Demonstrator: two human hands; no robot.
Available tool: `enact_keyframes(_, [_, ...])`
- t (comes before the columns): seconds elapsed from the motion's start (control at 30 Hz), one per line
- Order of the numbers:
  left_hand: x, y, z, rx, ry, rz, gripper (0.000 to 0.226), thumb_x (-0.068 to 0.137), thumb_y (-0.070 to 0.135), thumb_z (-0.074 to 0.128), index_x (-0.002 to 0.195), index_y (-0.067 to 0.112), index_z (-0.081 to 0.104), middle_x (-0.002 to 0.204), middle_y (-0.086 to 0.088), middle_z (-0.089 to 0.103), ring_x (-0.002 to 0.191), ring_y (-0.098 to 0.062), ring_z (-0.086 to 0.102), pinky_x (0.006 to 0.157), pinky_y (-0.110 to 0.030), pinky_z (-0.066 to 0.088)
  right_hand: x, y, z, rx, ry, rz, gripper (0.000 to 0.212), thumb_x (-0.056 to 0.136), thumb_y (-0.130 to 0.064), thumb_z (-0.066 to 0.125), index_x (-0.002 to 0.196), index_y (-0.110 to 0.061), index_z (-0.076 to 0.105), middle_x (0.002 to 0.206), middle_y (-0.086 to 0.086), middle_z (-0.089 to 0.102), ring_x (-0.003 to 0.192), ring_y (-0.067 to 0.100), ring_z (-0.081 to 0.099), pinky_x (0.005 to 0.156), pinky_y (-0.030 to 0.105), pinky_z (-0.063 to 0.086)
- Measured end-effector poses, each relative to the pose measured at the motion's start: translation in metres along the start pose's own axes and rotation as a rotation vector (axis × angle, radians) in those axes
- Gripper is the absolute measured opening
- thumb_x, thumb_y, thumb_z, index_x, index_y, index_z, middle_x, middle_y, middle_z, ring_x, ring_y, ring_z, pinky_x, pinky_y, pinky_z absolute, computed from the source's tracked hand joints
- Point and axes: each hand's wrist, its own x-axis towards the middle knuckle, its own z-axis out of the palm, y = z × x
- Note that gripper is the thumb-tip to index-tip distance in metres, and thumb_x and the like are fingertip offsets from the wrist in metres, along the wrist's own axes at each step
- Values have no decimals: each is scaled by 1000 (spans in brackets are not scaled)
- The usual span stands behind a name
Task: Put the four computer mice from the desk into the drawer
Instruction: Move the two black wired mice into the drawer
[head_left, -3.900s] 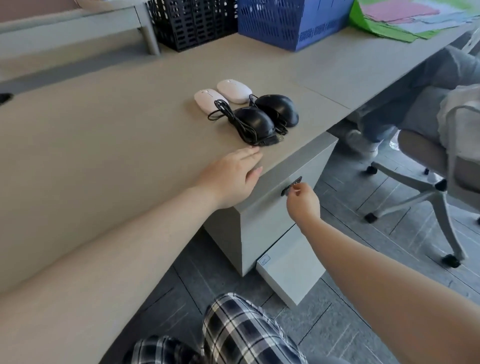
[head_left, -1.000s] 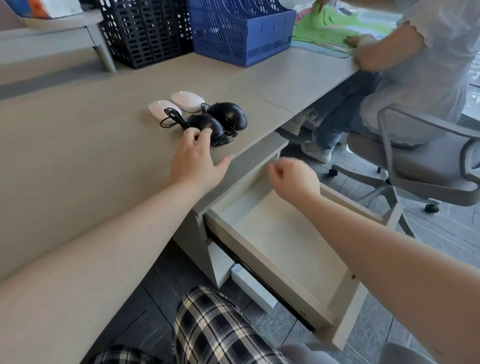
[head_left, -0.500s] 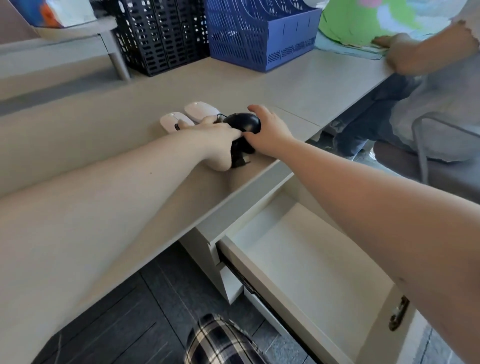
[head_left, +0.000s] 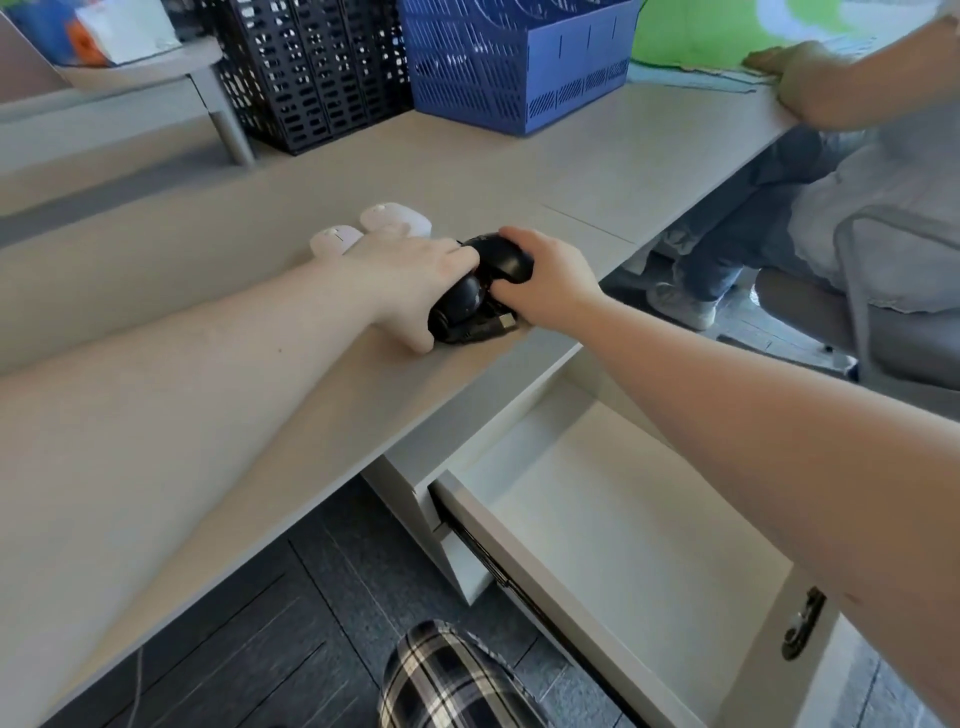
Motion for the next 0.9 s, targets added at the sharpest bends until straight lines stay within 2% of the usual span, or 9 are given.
enact_keyframes(0.07, [-2,10,-2,-10,48,27,48,61,30,68,98,19,40,99,0,55,80,-26,47,69,-34,33,-13,5,-8,37,10,1,63,78,-24,63,139,-21,45,131,6,61,121,26,54,101,36,45])
enact_keyframes(0.13, [-5,22,-5,-15,101,58,50,60,34,68,100,19,42,99,0,56,78,-24,44,71,-31,31,-29,9,-17,73,33,13,62,79,-22,64,138,-21,46,131,6,61,121,25,54,102,35,45])
enact_keyframes(0.23, [-12,45,-11,-7,139,121,57,57,39,69,105,19,45,102,-1,58,90,-28,56,74,-33,35,-57,19,-32,120,63,29,59,79,-18,66,135,-23,50,129,2,62,118,20,56,94,26,43])
enact_keyframes(0.3, [-15,65,-14,10,150,159,58,56,40,70,105,18,46,102,-1,58,94,-28,57,71,-31,34,-78,27,-43,146,80,30,56,78,-15,67,131,-24,54,124,-1,64,112,14,57,88,18,37])
enact_keyframes(0.43, [-18,105,-18,22,150,237,58,57,40,72,104,19,45,108,-2,58,101,-26,56,73,-31,38,-113,50,-57,181,96,74,56,78,-22,70,130,-28,53,115,-9,59,102,4,48,89,18,35])
enact_keyframes(0.57, [-21,136,-12,55,106,293,62,60,40,73,110,18,44,114,-2,56,106,-24,55,79,-35,46,-134,74,-57,157,98,138,58,77,-26,72,131,-27,52,128,-3,60,116,15,54,100,28,42])
enact_keyframes(0.67, [-22,154,6,63,61,339,62,61,39,74,112,19,44,113,-1,57,104,-23,57,73,-34,45,-146,87,-50,88,40,143,57,78,-22,72,132,-24,52,131,1,61,121,21,54,105,36,42])
enact_keyframes(0.73, [-21,164,22,72,31,378,63,61,37,74,113,18,44,113,-1,57,104,-23,57,73,-33,45,-149,97,-43,49,-6,145,58,78,-20,72,133,-23,52,132,3,60,122,23,54,104,34,41])
enact_keyframes(0.9, [-14,178,64,89,-43,441,65,62,35,75,116,14,45,120,-3,56,107,-25,56,85,-34,44,-153,123,-19,16,-104,170,56,79,-15,70,132,-20,52,126,4,63,116,24,56,91,23,37])
